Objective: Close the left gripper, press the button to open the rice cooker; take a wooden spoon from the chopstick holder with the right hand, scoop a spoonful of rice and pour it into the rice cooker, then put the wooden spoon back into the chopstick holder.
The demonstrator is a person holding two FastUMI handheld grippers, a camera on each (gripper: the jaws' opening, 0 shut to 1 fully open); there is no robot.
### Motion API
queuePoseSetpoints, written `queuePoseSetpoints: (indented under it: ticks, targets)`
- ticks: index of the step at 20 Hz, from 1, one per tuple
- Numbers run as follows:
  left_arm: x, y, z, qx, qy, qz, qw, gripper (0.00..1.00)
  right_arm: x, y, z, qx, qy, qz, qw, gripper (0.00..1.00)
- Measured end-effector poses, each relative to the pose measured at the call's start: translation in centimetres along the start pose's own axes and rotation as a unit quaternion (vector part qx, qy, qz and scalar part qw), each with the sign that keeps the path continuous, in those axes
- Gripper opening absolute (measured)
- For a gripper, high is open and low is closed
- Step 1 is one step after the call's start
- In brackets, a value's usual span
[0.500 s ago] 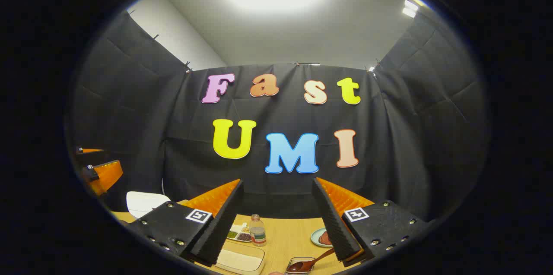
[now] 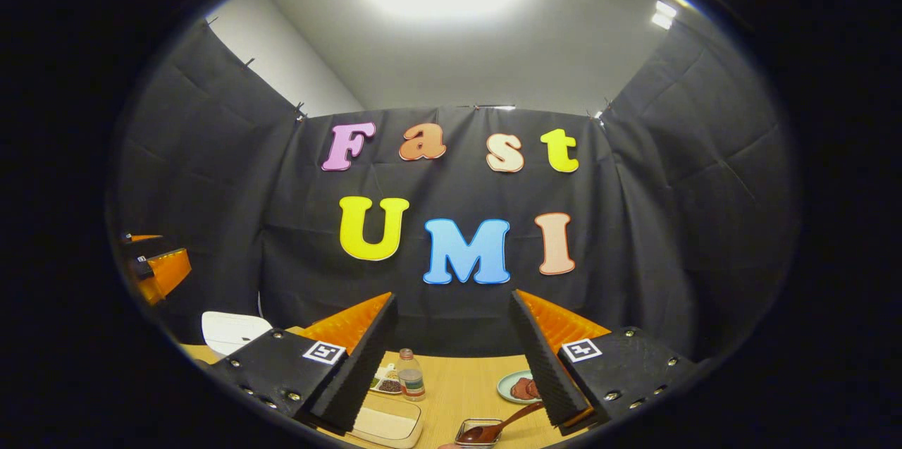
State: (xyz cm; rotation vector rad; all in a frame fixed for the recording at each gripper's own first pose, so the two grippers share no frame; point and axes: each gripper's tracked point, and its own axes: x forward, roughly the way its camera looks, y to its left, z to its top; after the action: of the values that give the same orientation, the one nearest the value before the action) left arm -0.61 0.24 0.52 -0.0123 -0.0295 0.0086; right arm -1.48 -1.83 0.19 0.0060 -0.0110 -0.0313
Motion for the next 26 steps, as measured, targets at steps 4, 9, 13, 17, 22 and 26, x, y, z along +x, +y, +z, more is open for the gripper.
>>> queuePoseSetpoints:
  ticks: [4, 9, 13, 17, 22, 26]
  targets:
    - [-0.1, 0.0, -1.1, -0.009, 0.011, 0.002, 1.0, 0.99, -0.8, -0.4, -0.8, 0.005, 0.009, -0.005, 1.0, 0.96]
    - [0.5, 0.5, -2.7, -0.007, 0.03, -0.001, 1.0, 0.97, -1.7, -1.5, -0.9, -0.015, 0.007, -0.02, 1.0, 0.95]
    - [1.3, 1.3, -2.7, -0.004, 0.027, -0.004, 1.0, 0.82, -2.2, -2.3, -2.0, -0.021, 0.022, -0.035, 0.999, 0.95]
    - [1.8, 3.0, -3.0, -0.014, 0.026, 0.002, 1.0, 0.41, -2.5, -2.8, -2.4, -0.023, 0.032, -0.051, 0.998, 0.96]
    - [3.7, 5.1, -4.8, -0.033, 0.048, -0.008, 0.998, 0.08, -3.0, -2.7, -2.8, -0.029, 0.037, -0.063, 0.997, 0.96]
    - [4.7, 7.7, -6.9, -0.047, 0.069, -0.016, 0.996, 0.09, -3.0, -2.3, -3.2, -0.033, 0.047, -0.073, 0.996, 0.96]
